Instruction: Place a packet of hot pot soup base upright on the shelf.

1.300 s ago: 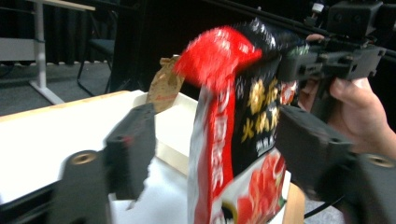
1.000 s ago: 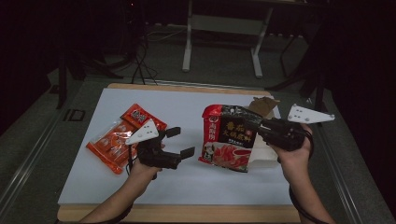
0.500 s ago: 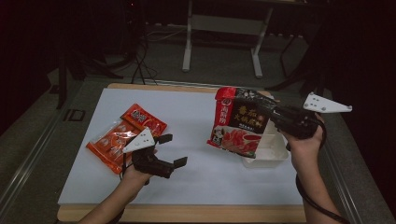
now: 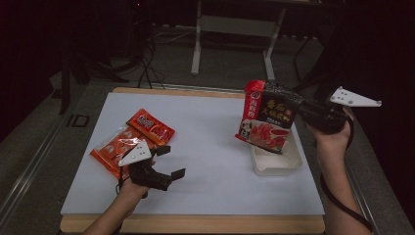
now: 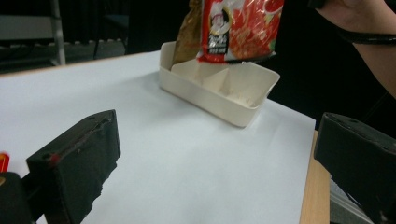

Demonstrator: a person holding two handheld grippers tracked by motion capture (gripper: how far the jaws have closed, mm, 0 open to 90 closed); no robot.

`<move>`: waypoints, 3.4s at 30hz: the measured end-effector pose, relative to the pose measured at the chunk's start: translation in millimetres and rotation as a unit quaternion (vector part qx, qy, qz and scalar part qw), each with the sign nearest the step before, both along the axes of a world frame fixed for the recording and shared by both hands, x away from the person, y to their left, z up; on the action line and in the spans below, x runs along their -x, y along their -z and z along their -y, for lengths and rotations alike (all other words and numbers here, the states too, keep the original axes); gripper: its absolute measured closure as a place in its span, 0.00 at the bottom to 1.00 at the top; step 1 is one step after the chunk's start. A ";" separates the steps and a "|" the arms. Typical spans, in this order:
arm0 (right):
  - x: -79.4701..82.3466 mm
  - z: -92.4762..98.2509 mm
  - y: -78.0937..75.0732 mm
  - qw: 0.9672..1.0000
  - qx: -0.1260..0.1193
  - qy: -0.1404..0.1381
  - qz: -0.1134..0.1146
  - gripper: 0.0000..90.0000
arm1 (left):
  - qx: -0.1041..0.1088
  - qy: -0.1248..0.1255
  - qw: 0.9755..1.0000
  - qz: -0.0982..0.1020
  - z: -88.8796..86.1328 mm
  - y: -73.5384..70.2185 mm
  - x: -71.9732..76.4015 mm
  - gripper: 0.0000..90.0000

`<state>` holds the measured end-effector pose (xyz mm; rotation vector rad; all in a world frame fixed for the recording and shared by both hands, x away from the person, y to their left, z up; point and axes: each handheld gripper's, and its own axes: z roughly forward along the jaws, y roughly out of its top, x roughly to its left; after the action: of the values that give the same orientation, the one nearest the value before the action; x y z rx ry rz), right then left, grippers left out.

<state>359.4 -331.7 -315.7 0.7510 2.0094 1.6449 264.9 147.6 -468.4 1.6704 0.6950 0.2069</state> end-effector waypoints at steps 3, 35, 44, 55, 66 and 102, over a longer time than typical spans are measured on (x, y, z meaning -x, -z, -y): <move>-5.1 8.5 1.5 1.000 -0.001 0.008 -0.002 0.85 | -0.002 0.000 1.000 -0.006 -2.4 7.3 1.5 0.01; -57.0 39.1 45.2 0.994 0.089 0.033 0.059 0.85 | -0.001 0.014 1.000 0.022 -10.6 30.8 9.9 0.01; -65.2 30.6 62.2 0.994 0.093 0.011 0.052 0.84 | -0.002 0.014 1.000 0.019 -10.5 33.9 9.2 0.01; -68.7 35.2 76.7 0.997 0.060 -0.016 0.035 0.83 | -0.002 0.014 1.000 0.017 -9.6 35.6 9.6 0.01; -66.3 41.7 92.0 0.999 0.044 0.001 0.013 0.81 | -0.004 0.013 1.000 0.016 -9.8 37.0 9.7 0.01; 16.0 6.4 31.7 1.000 -0.016 0.019 -0.014 0.15 | -0.048 -0.050 0.997 -0.020 -39.6 14.9 5.6 0.05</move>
<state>343.4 -338.1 -347.4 0.8217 1.9803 1.6580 259.2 187.2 -483.2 1.7372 0.8106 0.2832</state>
